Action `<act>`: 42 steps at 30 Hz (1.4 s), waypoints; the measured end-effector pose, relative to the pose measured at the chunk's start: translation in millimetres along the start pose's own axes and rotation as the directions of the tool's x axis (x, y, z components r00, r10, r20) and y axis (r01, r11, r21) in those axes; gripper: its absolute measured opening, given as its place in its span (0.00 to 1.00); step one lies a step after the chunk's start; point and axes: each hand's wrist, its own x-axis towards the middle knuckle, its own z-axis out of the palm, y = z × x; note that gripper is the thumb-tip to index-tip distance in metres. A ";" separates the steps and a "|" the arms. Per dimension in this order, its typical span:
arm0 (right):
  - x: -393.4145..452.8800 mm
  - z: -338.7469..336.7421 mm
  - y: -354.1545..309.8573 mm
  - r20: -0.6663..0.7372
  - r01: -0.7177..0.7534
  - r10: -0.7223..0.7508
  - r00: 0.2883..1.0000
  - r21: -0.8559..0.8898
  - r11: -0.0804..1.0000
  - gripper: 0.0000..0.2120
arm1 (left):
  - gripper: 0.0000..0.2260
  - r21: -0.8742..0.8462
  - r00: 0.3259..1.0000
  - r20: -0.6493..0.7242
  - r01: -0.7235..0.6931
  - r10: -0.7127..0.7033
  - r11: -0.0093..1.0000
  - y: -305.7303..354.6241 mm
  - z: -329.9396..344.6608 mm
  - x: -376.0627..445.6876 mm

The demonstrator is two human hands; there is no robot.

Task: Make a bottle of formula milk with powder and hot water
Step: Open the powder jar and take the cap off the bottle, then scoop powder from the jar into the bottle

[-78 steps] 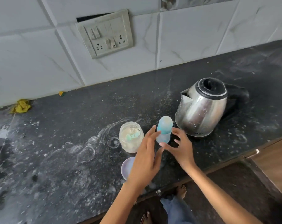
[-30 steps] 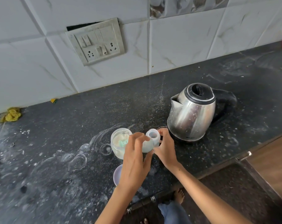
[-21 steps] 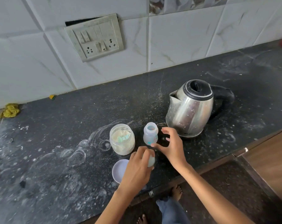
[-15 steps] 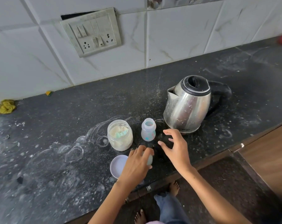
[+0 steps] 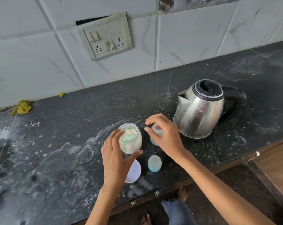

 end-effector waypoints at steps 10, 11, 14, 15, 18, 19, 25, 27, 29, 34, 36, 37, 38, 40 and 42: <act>57.3 20.2 -18.4 0.532 0.132 -0.025 0.846 -0.165 0.977 0.04 | 0.35 -0.082 0.972 0.071 0.228 -0.222 0.970 -20.6 16.2 28.8; 58.8 21.8 -22.3 0.570 0.149 -0.008 0.821 -0.201 0.968 0.05 | 0.34 -0.135 0.970 0.077 0.240 -0.231 0.961 -22.0 16.3 28.6; 62.7 28.1 -33.5 0.675 0.267 0.042 0.737 -0.347 0.899 0.09 | 0.33 -0.214 0.971 0.086 0.237 -0.224 0.947 -22.0 17.8 25.3; 64.0 30.6 -38.2 0.695 0.305 0.081 0.715 -0.413 0.858 0.10 | 0.33 -0.218 0.973 0.080 0.230 -0.218 0.948 -20.0 18.5 24.0; 61.6 32.0 -51.7 0.728 0.417 0.147 0.669 -0.532 0.737 0.08 | 0.34 -0.221 0.979 0.050 0.205 -0.199 0.954 -10.7 20.1 19.6; 59.1 31.1 -53.0 0.728 0.420 0.148 0.670 -0.535 0.733 0.08 | 0.34 -0.220 0.981 0.041 0.194 -0.190 0.956 -8.9 21.2 17.6; 49.9 23.5 -55.0 0.728 0.402 0.155 0.668 -0.527 0.749 0.10 | 0.34 -0.213 0.988 0.058 0.151 -0.142 0.965 -9.9 24.2 10.3; 48.8 23.9 -55.3 0.744 0.396 0.179 0.644 -0.524 0.754 0.09 | 0.34 -0.230 0.988 0.064 0.153 -0.142 0.961 -12.0 23.6 9.7; 48.2 23.9 -53.0 0.764 0.443 0.140 0.630 -0.502 0.743 0.07 | 0.35 -0.248 0.988 0.068 0.150 -0.137 0.957 -13.1 23.8 8.9; 46.1 11.8 -40.5 0.813 0.511 0.047 0.580 -0.408 0.757 0.10 | 0.34 -0.315 0.986 0.100 0.159 -0.134 0.936 -10.7 23.0 7.9; 43.0 8.1 -36.9 0.819 0.502 0.048 0.572 -0.395 0.769 0.08 | 0.34 -0.324 0.986 0.108 0.158 -0.130 0.933 -11.8 22.9 8.0; 41.3 7.2 -35.2 0.817 0.485 0.052 0.575 -0.391 0.782 0.08 | 0.35 -0.328 0.986 0.114 0.155 -0.124 0.932 -12.2 23.0 8.3; 39.6 6.9 -34.2 0.811 0.471 0.052 0.583 -0.389 0.792 0.08 | 0.35 -0.335 0.985 0.122 0.154 -0.120 0.930 -12.4 23.6 8.8; 36.8 7.1 -31.3 0.790 0.423 0.031 0.612 -0.361 0.831 0.09 | 0.36 -0.350 0.984 0.140 0.152 -0.109 0.924 -11.8 24.4 9.9; 35.9 5.8 -30.4 0.769 0.369 0.017 0.640 -0.326 0.871 0.09 | 0.36 -0.360 0.984 0.151 0.144 -0.095 0.922 -10.8 25.4 11.1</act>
